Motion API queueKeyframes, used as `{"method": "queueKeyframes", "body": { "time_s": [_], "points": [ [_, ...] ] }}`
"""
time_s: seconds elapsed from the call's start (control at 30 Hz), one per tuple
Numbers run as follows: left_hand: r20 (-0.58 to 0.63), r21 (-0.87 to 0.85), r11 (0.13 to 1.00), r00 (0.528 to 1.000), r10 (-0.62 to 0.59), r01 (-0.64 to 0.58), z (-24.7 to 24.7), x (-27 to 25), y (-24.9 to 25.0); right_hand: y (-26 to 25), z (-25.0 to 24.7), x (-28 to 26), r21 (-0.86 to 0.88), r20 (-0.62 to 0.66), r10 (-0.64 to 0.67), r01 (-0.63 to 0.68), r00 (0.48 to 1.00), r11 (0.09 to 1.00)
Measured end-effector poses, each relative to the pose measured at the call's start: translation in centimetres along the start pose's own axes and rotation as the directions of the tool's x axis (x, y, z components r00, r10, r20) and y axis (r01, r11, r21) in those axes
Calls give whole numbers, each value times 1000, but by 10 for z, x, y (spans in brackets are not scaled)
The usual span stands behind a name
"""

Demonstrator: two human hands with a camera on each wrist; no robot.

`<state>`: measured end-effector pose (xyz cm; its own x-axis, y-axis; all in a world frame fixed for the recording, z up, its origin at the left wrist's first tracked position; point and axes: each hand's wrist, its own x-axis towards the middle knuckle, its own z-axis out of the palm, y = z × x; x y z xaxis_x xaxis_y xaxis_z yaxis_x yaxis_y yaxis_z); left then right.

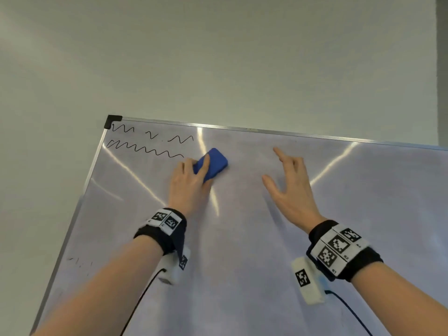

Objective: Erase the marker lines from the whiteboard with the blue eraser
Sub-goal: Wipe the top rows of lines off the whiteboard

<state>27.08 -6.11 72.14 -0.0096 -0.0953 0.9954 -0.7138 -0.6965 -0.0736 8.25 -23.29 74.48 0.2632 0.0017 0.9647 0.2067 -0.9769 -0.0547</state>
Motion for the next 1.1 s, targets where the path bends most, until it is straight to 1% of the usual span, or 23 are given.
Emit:
{"method": "queueKeyframes", "body": {
  "time_s": [0.07, 0.1, 0.17, 0.2, 0.23, 0.27, 0.33, 0.37, 0.43, 0.47, 0.5, 0.53, 0.63, 0.7, 0.8, 0.87, 0.93, 0.97, 1.0, 1.03, 1.1],
  "points": [
    [-23, 22, 995, 995, -99, 99, -1, -6, -24, 5, -3, -9, -3, 10, -4, 4, 1000, 1000],
    [-40, 30, 989, 989, -145, 146, -1, -9, -28, 9, -6, -13, -3, 11, 1, -1, 1000, 1000],
    [-73, 33, 969, 967, -243, 246, -1, -10, -18, 12, -7, -18, 0, 3, 24, -24, 1000, 1000],
    [-87, 21, 960, 957, -278, 281, 0, -10, -7, 11, -5, -20, 10, 1, 42, -43, 999, 999],
    [-88, -2, 958, 954, -287, 288, 1, -10, 7, 9, -2, -23, 21, 3, 56, -56, 998, 998],
    [-77, -22, 966, 963, -258, 257, 4, -11, 20, 4, 4, -25, 33, 2, 57, -57, 998, 998],
    [-41, -24, 992, 991, -124, 123, 12, -15, 41, -5, 12, -27, 32, 14, 26, -27, 1000, 999],
    [-26, -20, 998, 998, -52, 52, 14, -16, 45, -9, 17, -26, 22, 21, 12, -13, 1000, 1000],
    [-18, -14, 996, 996, 85, -85, 13, -14, 37, -17, 25, -23, 9, 17, 17, -17, 1000, 1000],
    [-9, -10, 991, 991, 137, -137, 10, -11, 27, -21, 29, -20, 14, 5, 33, -33, 999, 999],
    [6, -8, 988, 988, 157, -157, 6, -8, 14, -25, 34, -17, 27, -7, 54, -54, 999, 998],
    [26, -15, 990, 990, 139, -139, 1, -4, -1, -30, 41, -15, 44, -17, 74, -74, 997, 996],
    [84, -34, 999, 996, -25, 28, -17, 4, -53, -49, 62, -6, 73, -38, 93, -90, 995, 993],
    [131, 5, 992, 983, -125, 126, -24, 2, -94, -64, 76, 0, 70, -43, 78, -75, 996, 995],
    [130, 42, 955, 946, -295, 292, -34, -10, -152, -85, 96, 6, 78, -45, 76, -73, 996, 994],
    [135, 59, 928, 919, -372, 367, -37, -14, -168, -96, 104, 8, 85, -50, 74, -70, 996, 994],
    [162, 99, 907, 892, -421, 410, -38, -12, -161, -106, 109, 10, 74, -44, 74, -71, 996, 995],
    [167, 94, 901, 886, -434, 423, -37, -10, -153, -110, 110, 10, 66, -45, 77, -74, 996, 995],
    [177, 69, 908, 891, -419, 413, -35, -8, -143, -114, 112, 12, 58, -52, 80, -76, 995, 995],
    [167, 36, 928, 914, -371, 370, -32, -7, -129, -118, 112, 13, 56, -63, 80, -77, 995, 995],
    [137, -12, 974, 966, -221, 225, -25, -6, -101, -125, 113, 17, 54, -84, 80, -76, 993, 996]
  ]
}}
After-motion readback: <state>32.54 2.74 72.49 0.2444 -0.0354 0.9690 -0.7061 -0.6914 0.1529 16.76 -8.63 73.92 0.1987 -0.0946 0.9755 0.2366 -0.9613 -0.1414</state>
